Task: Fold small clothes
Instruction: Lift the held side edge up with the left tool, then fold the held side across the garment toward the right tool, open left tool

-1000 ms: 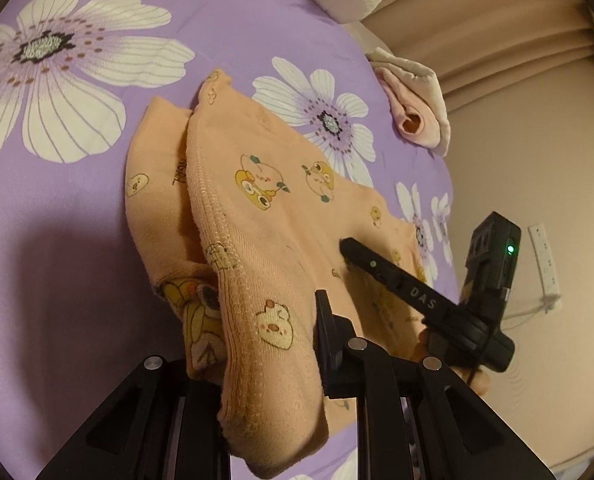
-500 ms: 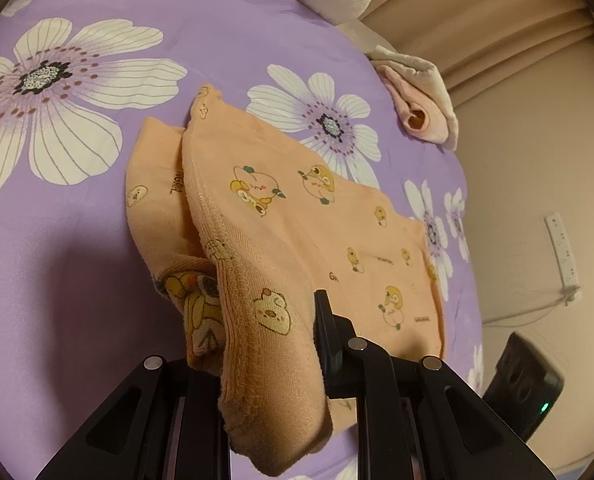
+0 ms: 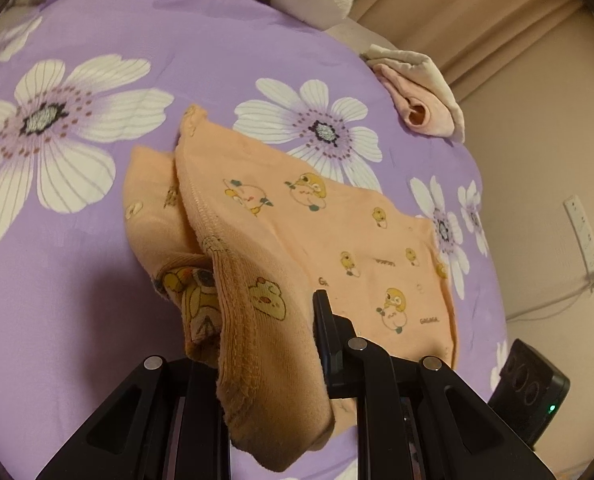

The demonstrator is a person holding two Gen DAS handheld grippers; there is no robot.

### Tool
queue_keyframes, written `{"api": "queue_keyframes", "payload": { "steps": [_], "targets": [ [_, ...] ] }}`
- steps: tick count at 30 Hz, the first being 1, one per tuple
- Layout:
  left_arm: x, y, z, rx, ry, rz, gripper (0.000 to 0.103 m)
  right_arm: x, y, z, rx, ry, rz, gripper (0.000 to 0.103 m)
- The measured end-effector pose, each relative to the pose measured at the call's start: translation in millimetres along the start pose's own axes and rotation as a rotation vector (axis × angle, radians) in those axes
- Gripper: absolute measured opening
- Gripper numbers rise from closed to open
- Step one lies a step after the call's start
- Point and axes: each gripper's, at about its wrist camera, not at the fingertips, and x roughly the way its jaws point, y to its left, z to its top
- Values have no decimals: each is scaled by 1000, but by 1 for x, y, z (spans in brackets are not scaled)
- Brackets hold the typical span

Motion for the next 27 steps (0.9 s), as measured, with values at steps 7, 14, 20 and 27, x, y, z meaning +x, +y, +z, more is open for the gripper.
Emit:
{"api": "queue_keyframes", "payload": {
  "steps": [7, 14, 20, 27],
  "targets": [
    [-1, -31, 4, 89, -17, 34, 18, -17, -16, 6, 46, -47, -1, 13],
    [5, -64, 6, 167, -23, 30, 18, -30, -41, 14, 118, -95, 10, 13],
    [16, -96, 1, 250, -19, 23, 18, -41, -66, 25, 210, -142, 49, 13],
    [36, -131, -14, 360, 21, -7, 18, -48, -97, 34, 364, -185, 173, 23]
  ]
}}
